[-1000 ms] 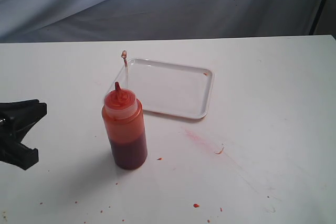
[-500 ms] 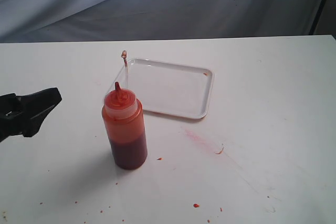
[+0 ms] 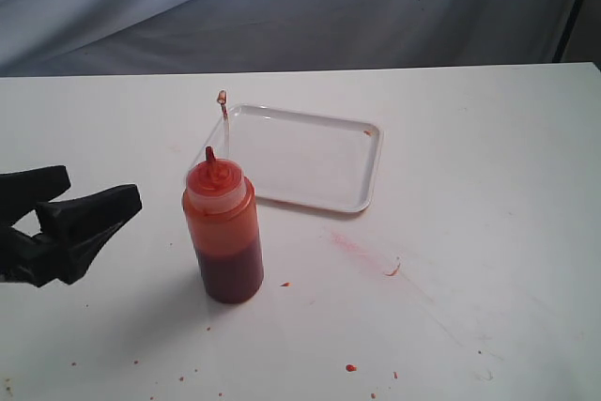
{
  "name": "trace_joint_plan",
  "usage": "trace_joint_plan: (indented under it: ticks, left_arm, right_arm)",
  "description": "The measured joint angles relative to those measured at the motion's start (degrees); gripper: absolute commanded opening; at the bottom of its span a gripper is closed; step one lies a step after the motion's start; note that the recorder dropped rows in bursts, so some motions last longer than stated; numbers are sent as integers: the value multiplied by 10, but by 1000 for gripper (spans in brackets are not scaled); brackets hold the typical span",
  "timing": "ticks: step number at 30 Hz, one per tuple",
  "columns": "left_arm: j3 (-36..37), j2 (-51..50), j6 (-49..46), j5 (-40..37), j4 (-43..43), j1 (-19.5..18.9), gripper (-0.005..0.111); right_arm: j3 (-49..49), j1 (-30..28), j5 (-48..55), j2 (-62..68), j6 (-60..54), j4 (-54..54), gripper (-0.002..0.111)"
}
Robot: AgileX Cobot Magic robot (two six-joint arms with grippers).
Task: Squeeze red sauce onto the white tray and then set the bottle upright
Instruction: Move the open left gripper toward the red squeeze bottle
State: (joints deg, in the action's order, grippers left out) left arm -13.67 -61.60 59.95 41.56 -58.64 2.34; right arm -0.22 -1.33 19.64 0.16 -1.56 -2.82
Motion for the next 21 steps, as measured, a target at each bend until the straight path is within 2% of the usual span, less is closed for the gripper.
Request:
trace_joint_plan:
  ticks: [4,7,11,16,21]
  left_arm:
    - [0,-28,6,-10,-15,12,104]
    - [0,-106,-42,-12,-12,69,104]
    - [0,-200,-111,-4,13,117,104]
    - [0,-272,-189,56,72,127,104]
    - [-1,-289,-240,63,105,128,104]
  right_arm:
    - [0,0,0,0,0,0,0]
    - [0,0,0,0,0,0,0]
    - [0,0,0,0,0,0,0]
    - [0,0,0,0,0,0,0]
    - [0,0,0,0,0,0,0]
